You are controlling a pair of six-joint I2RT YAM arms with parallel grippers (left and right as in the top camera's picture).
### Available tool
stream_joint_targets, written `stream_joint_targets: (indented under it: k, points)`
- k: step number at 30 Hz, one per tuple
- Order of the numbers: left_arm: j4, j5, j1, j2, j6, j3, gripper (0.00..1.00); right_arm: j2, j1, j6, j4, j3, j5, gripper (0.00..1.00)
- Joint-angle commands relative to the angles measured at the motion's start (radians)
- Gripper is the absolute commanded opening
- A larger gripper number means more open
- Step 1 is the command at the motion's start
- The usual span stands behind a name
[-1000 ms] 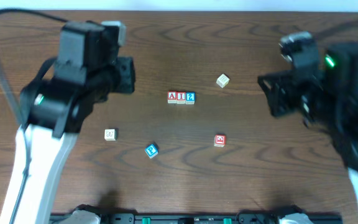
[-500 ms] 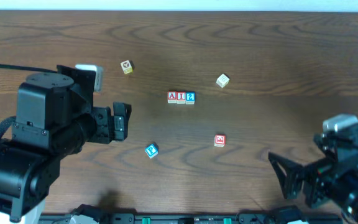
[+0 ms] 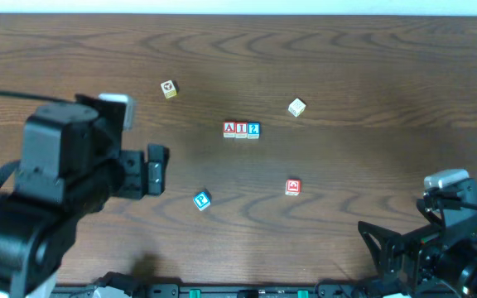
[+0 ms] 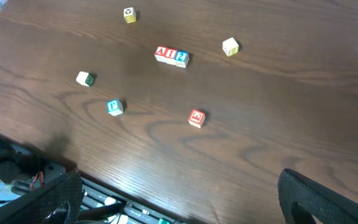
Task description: Spell out Ai2
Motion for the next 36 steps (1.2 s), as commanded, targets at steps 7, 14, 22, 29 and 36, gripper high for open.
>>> stream_joint_targets:
  k: [7, 14, 22, 29, 36]
  points:
    - [0.260, -0.172, 0.171, -0.366, 0.156, -0.272, 0.95, 0.000, 0.000, -0.009, -0.002, -0.002, 0.002, 0.99]
    - [0.439, -0.172, 0.239, -0.603, 0.181, -0.684, 0.95, 0.000, 0.000, -0.008, -0.002, -0.002, 0.002, 0.99]
    - [0.638, -0.172, 0.238, -0.812, 0.167, -1.097, 0.95, 0.000, 0.000, -0.009, -0.002, -0.002, 0.002, 0.99]
    - [0.701, -0.172, 0.238, -0.954, 0.090, -1.294, 0.95, 0.000, 0.000, -0.009, -0.002, -0.002, 0.002, 0.99]
    - [0.702, -0.172, 0.238, -1.016, 0.060, -1.394, 0.95, 0.000, 0.000, -0.009, -0.002, -0.002, 0.002, 0.99]
